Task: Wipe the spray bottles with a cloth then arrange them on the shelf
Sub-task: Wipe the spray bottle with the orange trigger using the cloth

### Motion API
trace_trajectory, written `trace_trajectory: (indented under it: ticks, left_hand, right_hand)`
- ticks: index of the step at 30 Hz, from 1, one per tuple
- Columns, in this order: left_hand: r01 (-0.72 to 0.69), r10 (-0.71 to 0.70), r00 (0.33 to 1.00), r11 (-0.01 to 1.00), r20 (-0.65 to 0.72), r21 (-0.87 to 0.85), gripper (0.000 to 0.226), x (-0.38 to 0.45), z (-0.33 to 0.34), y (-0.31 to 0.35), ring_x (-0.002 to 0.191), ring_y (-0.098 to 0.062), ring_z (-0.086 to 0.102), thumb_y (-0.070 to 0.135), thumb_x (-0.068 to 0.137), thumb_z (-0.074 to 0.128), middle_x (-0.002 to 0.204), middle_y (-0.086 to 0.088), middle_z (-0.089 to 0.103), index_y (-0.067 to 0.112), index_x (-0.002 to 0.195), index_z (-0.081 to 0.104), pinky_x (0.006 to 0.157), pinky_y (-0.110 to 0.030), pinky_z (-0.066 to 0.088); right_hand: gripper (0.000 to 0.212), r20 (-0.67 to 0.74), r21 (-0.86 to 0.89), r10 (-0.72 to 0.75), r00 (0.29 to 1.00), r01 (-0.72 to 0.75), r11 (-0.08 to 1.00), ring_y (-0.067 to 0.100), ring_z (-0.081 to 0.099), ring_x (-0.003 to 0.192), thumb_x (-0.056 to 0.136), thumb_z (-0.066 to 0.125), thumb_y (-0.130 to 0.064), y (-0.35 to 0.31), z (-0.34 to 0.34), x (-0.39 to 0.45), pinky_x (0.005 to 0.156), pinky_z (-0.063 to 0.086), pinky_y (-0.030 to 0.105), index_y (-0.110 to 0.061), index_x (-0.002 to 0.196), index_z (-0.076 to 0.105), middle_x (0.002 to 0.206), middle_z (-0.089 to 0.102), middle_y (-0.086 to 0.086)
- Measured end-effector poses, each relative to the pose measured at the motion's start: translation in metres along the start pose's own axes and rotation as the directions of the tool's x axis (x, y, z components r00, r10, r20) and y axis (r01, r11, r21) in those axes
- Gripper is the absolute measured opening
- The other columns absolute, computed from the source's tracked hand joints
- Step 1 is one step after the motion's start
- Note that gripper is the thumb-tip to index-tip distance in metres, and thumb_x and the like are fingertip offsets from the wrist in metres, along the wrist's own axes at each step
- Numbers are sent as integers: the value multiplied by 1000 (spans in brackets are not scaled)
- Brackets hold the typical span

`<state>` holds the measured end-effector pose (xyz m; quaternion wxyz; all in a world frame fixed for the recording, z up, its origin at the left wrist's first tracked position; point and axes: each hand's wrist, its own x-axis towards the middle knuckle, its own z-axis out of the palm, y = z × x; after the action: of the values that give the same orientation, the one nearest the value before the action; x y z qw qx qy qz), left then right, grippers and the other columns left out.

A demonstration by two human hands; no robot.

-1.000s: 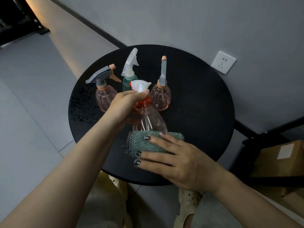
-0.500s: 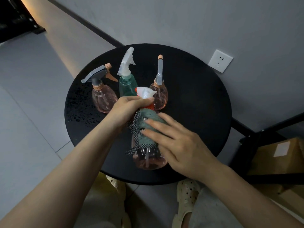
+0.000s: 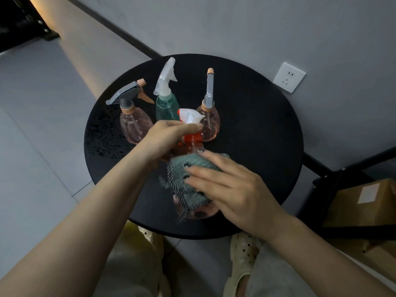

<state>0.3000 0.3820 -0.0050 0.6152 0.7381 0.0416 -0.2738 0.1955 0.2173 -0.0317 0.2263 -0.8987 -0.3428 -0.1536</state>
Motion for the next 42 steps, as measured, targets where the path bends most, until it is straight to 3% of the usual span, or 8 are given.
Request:
trace_trajectory:
  ticks: [6,11,16,20,26,32,36,42]
  left_hand:
    - [0,1,1000,999,19,-37,42,-1,0,0,72,-26,58,35,69,78,82,-18,63,1,91,67,75,-38,46]
    - [-27,27,999,1000,-47,-8,36,-3,-3,1,48,-11,59,44,72,75,85,-17,70,10,81,68,45,-16,44]
    - [-25,26,999,999,-47,23,35,-5,-4,4,53,-11,64,43,79,69,86,-11,73,11,93,68,47,-20,47]
    - [-26,26,1000,1000,-13,-3,34,-5,1,3,41,-10,53,41,78,72,59,-4,63,9,75,62,46,-16,41]
    - [-28,28,1000,999,3,-37,51,-6,4,1,74,-27,59,38,73,76,86,-23,63,-9,92,66,76,-39,48]
    - [-37,34,995,999,-93,-28,39,-2,-2,1,63,-21,60,44,68,78,73,-14,67,6,77,70,65,-30,47]
    - [-32,29,991,999,-134,-19,40,-1,-5,4,47,-11,59,41,77,72,72,-9,69,4,93,71,45,-17,44]
    - [-30,29,994,1000,-106,-1,33,-1,-2,3,55,-18,59,43,77,72,76,-13,70,11,80,69,52,-22,46]
  right_hand:
    - [30,-40,16,109,993,-109,994,27,45,130,97,48,-19,-1,2,7,96,48,44,-11,122,64,131,59,1]
    - [25,39,-158,-161,986,165,974,29,48,128,96,57,-15,-2,3,-5,97,48,43,-15,118,66,129,61,0]
    - [24,129,-152,-287,949,305,940,25,47,129,97,54,-14,-4,4,-11,108,38,42,-17,117,67,128,61,-2]
    - [28,35,-66,-95,995,98,993,25,46,130,93,56,-11,-1,1,-3,106,39,37,-13,119,65,130,60,0]
    - [32,-109,246,286,952,-253,936,19,47,124,91,55,-13,2,4,12,104,41,30,-15,121,63,127,58,-7]
    - [26,-56,60,21,998,-18,998,26,49,120,93,59,-23,1,3,8,95,44,41,-16,117,67,126,62,-5]
    - [22,31,-91,-156,987,158,983,25,51,116,95,58,-17,0,3,2,95,38,34,-18,114,69,123,64,-7]
    - [23,-6,-20,-62,998,62,998,24,50,115,94,56,-18,4,3,4,94,41,35,-18,114,69,124,62,-8]
